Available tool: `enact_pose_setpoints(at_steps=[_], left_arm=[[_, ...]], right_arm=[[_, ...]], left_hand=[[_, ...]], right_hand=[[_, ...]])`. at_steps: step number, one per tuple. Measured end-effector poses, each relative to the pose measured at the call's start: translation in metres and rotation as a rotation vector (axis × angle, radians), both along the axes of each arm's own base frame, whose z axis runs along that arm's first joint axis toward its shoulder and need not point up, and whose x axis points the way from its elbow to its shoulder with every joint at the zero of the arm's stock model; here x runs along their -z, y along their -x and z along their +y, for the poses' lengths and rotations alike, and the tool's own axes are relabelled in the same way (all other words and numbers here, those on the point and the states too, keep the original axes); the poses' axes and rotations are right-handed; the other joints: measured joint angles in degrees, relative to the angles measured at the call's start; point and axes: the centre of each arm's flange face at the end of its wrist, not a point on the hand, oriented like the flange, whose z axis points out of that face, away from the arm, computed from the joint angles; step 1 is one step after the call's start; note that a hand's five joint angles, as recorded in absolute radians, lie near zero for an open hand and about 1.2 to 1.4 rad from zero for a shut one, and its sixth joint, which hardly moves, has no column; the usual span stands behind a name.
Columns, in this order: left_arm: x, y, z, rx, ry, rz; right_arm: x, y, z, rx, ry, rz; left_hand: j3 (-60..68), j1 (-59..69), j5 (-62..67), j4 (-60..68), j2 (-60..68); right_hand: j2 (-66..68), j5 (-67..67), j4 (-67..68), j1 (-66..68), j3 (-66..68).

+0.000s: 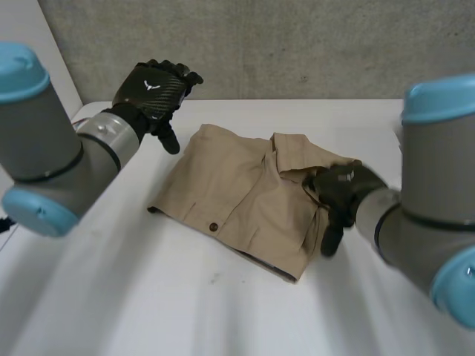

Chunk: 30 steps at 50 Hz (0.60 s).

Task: Fold the laundry.

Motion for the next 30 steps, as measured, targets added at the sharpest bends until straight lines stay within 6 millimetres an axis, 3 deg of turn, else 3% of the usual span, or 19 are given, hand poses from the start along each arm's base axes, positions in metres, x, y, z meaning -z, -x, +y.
enact_pose_setpoints(at_steps=[7, 12, 21, 30], left_arm=[[0.028, -0.003, -0.056, 0.065, -0.119, -0.093], [0.058, -0.006, -0.085, 0.086, -0.181, -0.172], [0.097, 0.001, -0.113, 0.108, -0.140, -0.248], [0.108, 0.007, -0.118, 0.116, -0.116, -0.242]], right_arm=[[0.037, 0.002, 0.043, 0.073, -0.144, -0.034], [0.064, -0.006, 0.057, 0.058, -0.119, -0.075], [0.092, -0.019, 0.052, 0.067, 0.011, -0.085], [0.103, -0.031, 0.035, 0.067, 0.105, -0.080]], left_hand=[[0.0, 0.0, 0.0, 0.0, 0.0], [0.0, 0.0, 0.0, 0.0, 0.0], [0.0, 0.0, 0.0, 0.0, 0.0], [0.0, 0.0, 0.0, 0.0, 0.0]], right_hand=[[0.0, 0.0, 0.0, 0.0, 0.0], [0.0, 0.0, 0.0, 0.0, 0.0], [0.1, 0.0, 0.1, 0.0, 0.1], [5.3, 5.3, 5.7, 3.8, 5.8]])
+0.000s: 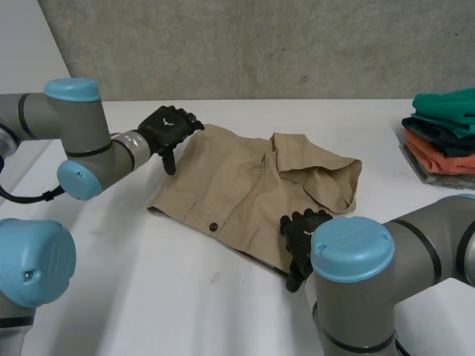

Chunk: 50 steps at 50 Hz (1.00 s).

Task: Fold the laundry.

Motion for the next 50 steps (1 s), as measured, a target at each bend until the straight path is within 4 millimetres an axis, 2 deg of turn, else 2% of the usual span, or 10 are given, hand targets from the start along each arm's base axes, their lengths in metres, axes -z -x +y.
enact_pose_setpoints(at_steps=[6, 9, 12, 19, 22, 26, 32, 36, 43, 50], left_arm=[[-0.002, 0.001, 0.002, -0.010, -0.007, 0.023], [-0.006, 0.000, 0.003, -0.017, -0.004, 0.041], [-0.010, 0.000, 0.004, -0.020, 0.005, 0.056], [-0.021, 0.000, 0.007, -0.022, 0.026, 0.073], [-0.025, 0.000, 0.009, -0.020, 0.031, 0.074], [-0.025, 0.002, 0.009, -0.011, 0.038, 0.064], [-0.016, 0.007, 0.009, 0.014, 0.062, 0.023], [-0.008, 0.014, 0.010, 0.024, 0.069, -0.006], [0.007, 0.027, 0.024, 0.056, 0.018, -0.052], [0.026, 0.040, 0.044, 0.119, -0.025, -0.122]], right_arm=[[0.004, -0.008, -0.008, -0.015, 0.031, -0.012], [0.008, -0.014, -0.013, -0.029, 0.039, -0.009], [0.011, -0.017, -0.017, -0.042, 0.040, 0.005], [0.004, -0.014, -0.024, -0.060, 0.040, 0.042], [-0.010, -0.012, -0.023, -0.080, 0.051, 0.038], [-0.042, -0.010, -0.014, -0.137, 0.080, 0.008], [-0.101, -0.002, 0.012, -0.260, 0.129, -0.071], [-0.126, 0.006, 0.028, -0.311, 0.145, -0.105], [-0.150, 0.018, 0.047, -0.356, 0.173, -0.142], [-0.162, 0.023, 0.054, -0.375, 0.199, -0.169]], left_hand=[[0.0, 0.0, 0.0, 0.0, 0.0], [0.0, 0.0, 0.0, 0.0, 0.0], [0.0, 0.0, 0.0, 0.0, 0.0], [0.0, 0.0, 0.0, 0.0, 0.0], [0.0, 0.0, 0.0, 0.0, 0.0], [0.0, 0.0, 0.0, 0.0, 0.0], [0.0, 0.0, 0.0, 0.0, 0.0], [0.0, 0.0, 0.0, 0.0, 0.0], [0.0, 0.0, 0.0, 0.0, 0.0], [0.0, 0.0, 0.0, 0.0, 0.0]], right_hand=[[16.3, 15.6, 16.1, 17.7, 16.0], [35.7, 33.7, 34.9, 33.6, 34.8], [47.4, 45.9, 47.5, 41.4, 47.0], [48.8, 48.6, 50.6, 42.1, 49.3], [48.8, 48.6, 50.6, 42.1, 49.3], [48.8, 48.6, 50.6, 42.1, 49.3], [48.8, 49.3, 50.8, 42.1, 49.7], [48.8, 49.4, 50.8, 42.1, 49.7], [48.8, 49.4, 50.8, 42.6, 49.7], [48.8, 49.4, 50.8, 43.1, 49.9]])
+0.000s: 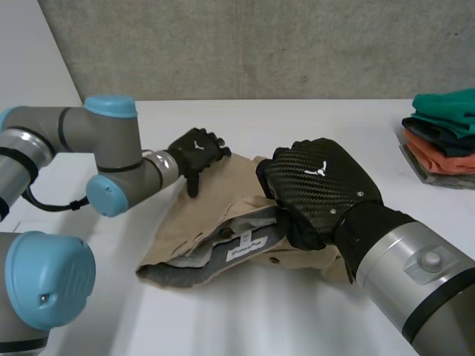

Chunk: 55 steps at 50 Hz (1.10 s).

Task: Fold the laundry.

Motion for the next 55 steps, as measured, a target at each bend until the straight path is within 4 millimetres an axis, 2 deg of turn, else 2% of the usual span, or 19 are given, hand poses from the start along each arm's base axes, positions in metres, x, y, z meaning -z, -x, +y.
enact_pose_setpoints(at_steps=[6, 7, 8, 9, 11, 13, 14, 19, 25, 30, 37, 38, 40, 44, 46, 49, 51, 54, 55], left_arm=[[0.010, 0.002, 0.001, -0.027, 0.038, -0.061], [0.010, 0.003, 0.000, -0.039, 0.051, -0.071], [0.010, 0.003, 0.000, -0.042, 0.054, -0.072], [0.010, 0.004, 0.000, -0.051, 0.067, -0.080], [0.009, 0.005, 0.000, -0.056, 0.077, -0.088], [0.009, 0.007, 0.002, -0.056, 0.087, -0.097], [0.009, 0.009, 0.003, -0.057, 0.099, -0.108], [-0.004, 0.007, 0.000, -0.111, 0.165, -0.134], [-0.038, -0.005, -0.008, -0.220, 0.213, -0.068], [-0.067, -0.017, -0.002, -0.266, 0.187, 0.006], [-0.123, -0.047, 0.018, -0.368, 0.165, 0.127], [-0.137, -0.052, 0.024, -0.395, 0.167, 0.177], [-0.155, -0.059, 0.033, -0.425, 0.161, 0.260], [-0.174, -0.065, 0.055, -0.448, 0.116, 0.406], [-0.173, -0.063, 0.069, -0.446, 0.066, 0.462], [-0.158, -0.055, 0.088, -0.433, -0.018, 0.481], [-0.143, -0.048, 0.100, -0.428, -0.071, 0.466], [-0.110, -0.036, 0.116, -0.435, -0.145, 0.408], [-0.105, -0.034, 0.118, -0.437, -0.155, 0.397]], right_arm=[[0.001, 0.005, -0.001, 0.011, -0.016, 0.003], [0.003, 0.007, -0.002, 0.017, -0.026, 0.008], [0.003, 0.008, -0.002, 0.019, -0.028, 0.010], [0.006, 0.011, -0.003, 0.030, -0.039, 0.016], [0.009, 0.014, -0.006, 0.045, -0.050, 0.021], [0.012, 0.018, -0.010, 0.065, -0.059, 0.027], [0.014, 0.021, -0.015, 0.082, -0.064, 0.030], [0.022, 0.033, -0.040, 0.161, -0.077, 0.035], [0.030, 0.043, -0.083, 0.228, -0.077, 0.046], [0.029, 0.045, -0.120, 0.263, -0.031, 0.057], [0.001, 0.041, -0.198, 0.332, 0.209, 0.026], [-0.009, 0.038, -0.217, 0.352, 0.286, 0.004], [-0.024, 0.033, -0.240, 0.376, 0.382, -0.037], [-0.044, 0.020, -0.271, 0.400, 0.522, -0.133], [-0.048, 0.011, -0.282, 0.397, 0.567, -0.187], [-0.040, -0.001, -0.292, 0.371, 0.574, -0.238], [-0.026, -0.009, -0.296, 0.348, 0.554, -0.250], [0.012, -0.018, -0.304, 0.310, 0.487, -0.236], [0.018, -0.018, -0.305, 0.306, 0.476, -0.230]], left_hand=[[0.5, 0.6, 0.3, 0.6, 0.5], [5.9, 7.0, 5.4, 6.4, 6.1], [5.9, 7.0, 5.4, 6.4, 6.1], [25.8, 28.8, 24.0, 25.4, 26.2], [42.9, 46.8, 42.2, 43.8, 44.6], [47.6, 51.0, 46.8, 48.5, 48.3], [54.1, 54.8, 52.8, 55.0, 54.9], [55.8, 54.8, 53.6, 57.0, 56.6], [55.8, 54.8, 53.6, 57.0, 56.6], [55.8, 54.8, 53.6, 57.0, 56.6], [55.9, 54.7, 53.6, 57.0, 56.7], [55.9, 54.8, 53.6, 57.0, 56.7], [55.9, 54.8, 53.6, 57.0, 56.7], [55.9, 54.8, 53.6, 57.0, 56.7], [55.9, 54.8, 53.6, 57.0, 56.7], [55.9, 54.8, 53.6, 57.0, 56.7], [55.9, 54.8, 53.6, 57.0, 56.7], [55.9, 54.8, 53.6, 57.0, 56.7], [55.9, 54.8, 53.6, 57.0, 56.7]], right_hand=[[0.0, 0.0, 0.0, 0.0, 0.0], [0.0, 0.0, 0.0, 0.0, 0.0], [0.0, 0.0, 0.0, 0.0, 0.0], [0.0, 0.0, 0.0, 0.0, 0.0], [0.0, 0.0, 0.0, 0.0, 0.0], [0.0, 0.0, 0.0, 0.0, 0.0], [0.0, 0.0, 0.0, 0.0, 0.0], [0.0, 0.0, 0.1, 0.0, 0.0], [0.0, 0.2, 0.1, 0.0, 0.4], [0.0, 0.2, 0.1, 0.0, 0.4], [0.8, 0.2, 0.3, 0.0, 0.4], [1.0, 0.2, 0.3, 0.0, 0.4], [1.0, 0.4, 0.3, 0.8, 0.4], [1.0, 0.9, 0.3, 1.6, 0.4], [1.0, 1.2, 0.3, 1.6, 0.4], [1.0, 1.3, 0.3, 1.9, 0.4], [1.0, 1.3, 0.3, 2.4, 0.4], [0.6, 1.0, 0.0, 2.4, 0.0], [-0.1, -0.1, -1.2, 2.4, -0.9]])
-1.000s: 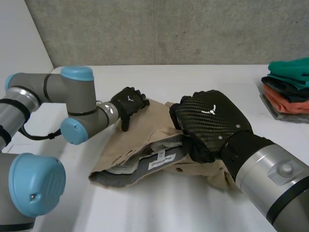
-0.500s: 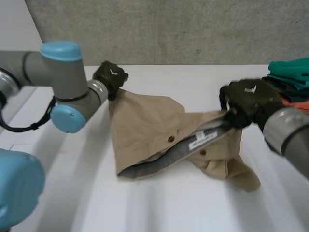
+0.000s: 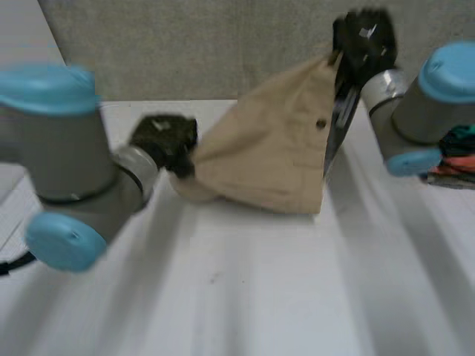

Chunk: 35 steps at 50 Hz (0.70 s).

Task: Fold the laundry.

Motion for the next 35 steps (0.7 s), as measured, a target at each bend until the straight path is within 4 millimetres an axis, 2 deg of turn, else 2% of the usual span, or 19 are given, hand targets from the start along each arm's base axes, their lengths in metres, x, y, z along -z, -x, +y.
enact_pose_setpoints(at_steps=[1, 3, 4, 5, 6, 7, 9, 12, 14, 18, 21, 24, 25, 26, 30, 31, 34, 35], left_arm=[[0.012, 0.004, 0.004, -0.001, -0.025, -0.021], [0.031, 0.010, 0.008, -0.006, -0.059, -0.058], [0.040, 0.013, 0.009, -0.007, -0.074, -0.075], [0.049, 0.017, 0.011, -0.007, -0.094, -0.098], [0.054, 0.019, 0.013, -0.006, -0.109, -0.115], [0.057, 0.020, 0.014, -0.006, -0.122, -0.129], [0.054, 0.019, 0.015, -0.010, -0.133, -0.142], [0.037, 0.013, 0.013, -0.026, -0.119, -0.134], [0.011, 0.001, 0.009, -0.053, -0.074, -0.101], [-0.021, -0.019, 0.000, -0.077, 0.000, -0.058], [-0.031, -0.034, -0.011, -0.069, 0.041, -0.063], [-0.025, -0.043, -0.024, -0.043, 0.048, -0.101], [-0.023, -0.044, -0.026, -0.039, 0.047, -0.109], [-0.015, -0.048, -0.034, -0.022, 0.039, -0.136], [0.022, -0.054, -0.054, 0.028, -0.028, -0.219], [0.025, -0.054, -0.056, 0.033, -0.037, -0.226], [0.057, -0.052, -0.065, 0.073, -0.115, -0.269], [0.057, -0.052, -0.065, 0.073, -0.115, -0.269]], right_arm=[[0.017, -0.001, -0.002, -0.009, -0.033, 0.014], [0.048, -0.002, -0.005, -0.017, -0.096, 0.043], [0.062, -0.001, -0.005, -0.016, -0.127, 0.059], [0.076, 0.001, -0.006, -0.011, -0.164, 0.081], [0.088, 0.004, -0.005, 0.004, -0.203, 0.106], [0.094, 0.008, -0.004, 0.023, -0.236, 0.127], [0.095, 0.015, 0.000, 0.061, -0.285, 0.158], [0.079, 0.028, 0.010, 0.130, -0.354, 0.192], [0.052, 0.041, 0.028, 0.197, -0.417, 0.216], [0.013, 0.058, 0.066, 0.264, -0.511, 0.256], [-0.002, 0.063, 0.100, 0.262, -0.590, 0.303], [-0.003, 0.062, 0.131, 0.219, -0.662, 0.355], [-0.002, 0.061, 0.136, 0.208, -0.675, 0.364], [0.002, 0.058, 0.148, 0.178, -0.705, 0.387], [0.029, 0.039, 0.181, 0.051, -0.799, 0.451], [0.032, 0.037, 0.183, 0.041, -0.806, 0.455], [0.063, 0.018, 0.196, -0.037, -0.852, 0.467], [0.063, 0.018, 0.196, -0.037, -0.852, 0.467]], left_hand=[[-1.1, -0.8, -0.7, -1.2, -1.4], [-9.4, -9.5, -7.9, -9.9, -10.7], [-9.4, -9.5, -7.9, -9.9, -10.7], [-23.5, -25.4, -22.1, -24.3, -24.2], [-41.8, -43.5, -40.7, -42.8, -43.2], [-46.5, -47.3, -45.5, -47.7, -47.2], [-50.2, -49.6, -49.3, -51.3, -50.9], [-52.6, -49.8, -51.7, -53.3, -52.8], [-53.5, -50.3, -52.7, -54.5, -54.2], [-55.2, -54.1, -53.4, -56.3, -56.1], [-55.2, -54.1, -53.4, -56.4, -56.1], [-55.2, -54.1, -53.4, -56.2, -56.0], [-55.2, -54.1, -53.4, -56.2, -56.0], [-55.2, -54.0, -53.3, -56.2, -56.0], [-54.7, -53.9, -53.1, -55.5, -54.9], [-54.7, -53.9, -53.1, -55.5, -54.9], [-52.7, -51.9, -51.2, -52.9, -52.9], [-52.7, -51.9, -51.2, -52.9, -52.9]], right_hand=[[-4.7, -5.0, -5.2, -2.5, -5.0], [-23.5, -23.9, -23.6, -20.5, -23.3], [-34.0, -34.0, -33.2, -30.3, -32.9], [-45.4, -45.7, -44.7, -41.6, -45.2], [-51.4, -52.4, -52.0, -47.8, -51.6], [-53.7, -54.3, -54.2, -49.3, -54.1], [-54.1, -54.4, -55.3, -49.3, -54.8], [-54.1, -54.4, -55.3, -49.3, -54.8], [-54.1, -54.4, -55.3, -49.3, -54.8], [-54.1, -54.4, -55.3, -49.3, -54.8], [-54.1, -54.4, -55.3, -49.3, -54.8], [-54.1, -54.4, -55.3, -49.3, -54.8], [-54.1, -54.4, -55.3, -49.3, -54.8], [-54.1, -54.4, -55.3, -49.3, -54.8], [-54.1, -54.4, -55.3, -49.3, -54.8], [-54.1, -54.4, -55.3, -49.3, -54.8], [-54.0, -54.3, -55.1, -49.2, -54.6], [-54.0, -54.3, -55.1, -49.2, -54.6]])
